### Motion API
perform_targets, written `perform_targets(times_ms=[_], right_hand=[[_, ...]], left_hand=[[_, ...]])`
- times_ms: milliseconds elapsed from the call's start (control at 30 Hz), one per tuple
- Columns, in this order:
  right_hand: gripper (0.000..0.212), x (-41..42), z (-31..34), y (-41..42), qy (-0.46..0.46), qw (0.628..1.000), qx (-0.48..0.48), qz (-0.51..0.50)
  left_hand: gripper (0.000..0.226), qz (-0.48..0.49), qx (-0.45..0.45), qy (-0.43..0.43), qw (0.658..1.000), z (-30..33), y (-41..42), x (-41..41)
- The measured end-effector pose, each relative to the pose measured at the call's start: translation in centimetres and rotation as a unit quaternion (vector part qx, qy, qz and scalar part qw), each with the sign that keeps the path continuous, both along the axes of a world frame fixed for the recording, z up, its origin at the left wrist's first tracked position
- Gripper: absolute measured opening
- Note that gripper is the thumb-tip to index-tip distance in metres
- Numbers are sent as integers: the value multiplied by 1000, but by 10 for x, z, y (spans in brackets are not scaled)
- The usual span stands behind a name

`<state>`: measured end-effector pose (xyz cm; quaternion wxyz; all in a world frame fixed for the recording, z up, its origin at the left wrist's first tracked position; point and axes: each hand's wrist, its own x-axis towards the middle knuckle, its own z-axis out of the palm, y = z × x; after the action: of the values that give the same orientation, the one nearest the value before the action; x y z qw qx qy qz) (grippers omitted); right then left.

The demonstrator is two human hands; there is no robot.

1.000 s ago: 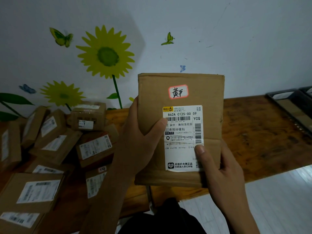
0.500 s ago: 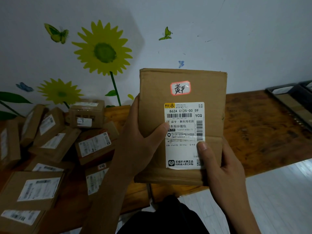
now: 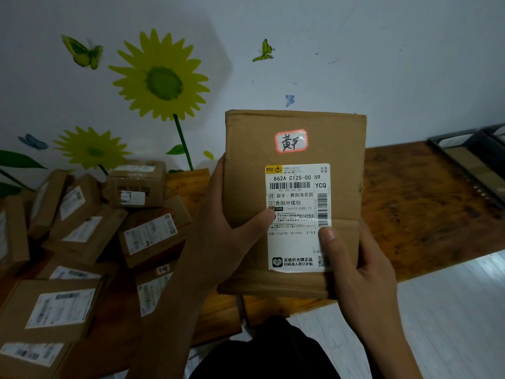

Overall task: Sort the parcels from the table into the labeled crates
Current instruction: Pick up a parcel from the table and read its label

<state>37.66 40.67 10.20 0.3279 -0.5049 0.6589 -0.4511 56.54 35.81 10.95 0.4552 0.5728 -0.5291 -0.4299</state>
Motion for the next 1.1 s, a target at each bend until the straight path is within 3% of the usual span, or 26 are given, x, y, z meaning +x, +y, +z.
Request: perform_targets(times_ms=[367,567,1100], right_hand=[[52,-1,-1,-3,4,1000,-2,2],[48,0,-2,-5,10,1000,-8,3],[48,1,-3,-8,15,1000,-14,3]], left_hand=[[120,-50,22,18,998,-1,-1,7],[123,-67,41,18,997,1,-2,9],[143,-128,83,-86,985,3,-4,18]])
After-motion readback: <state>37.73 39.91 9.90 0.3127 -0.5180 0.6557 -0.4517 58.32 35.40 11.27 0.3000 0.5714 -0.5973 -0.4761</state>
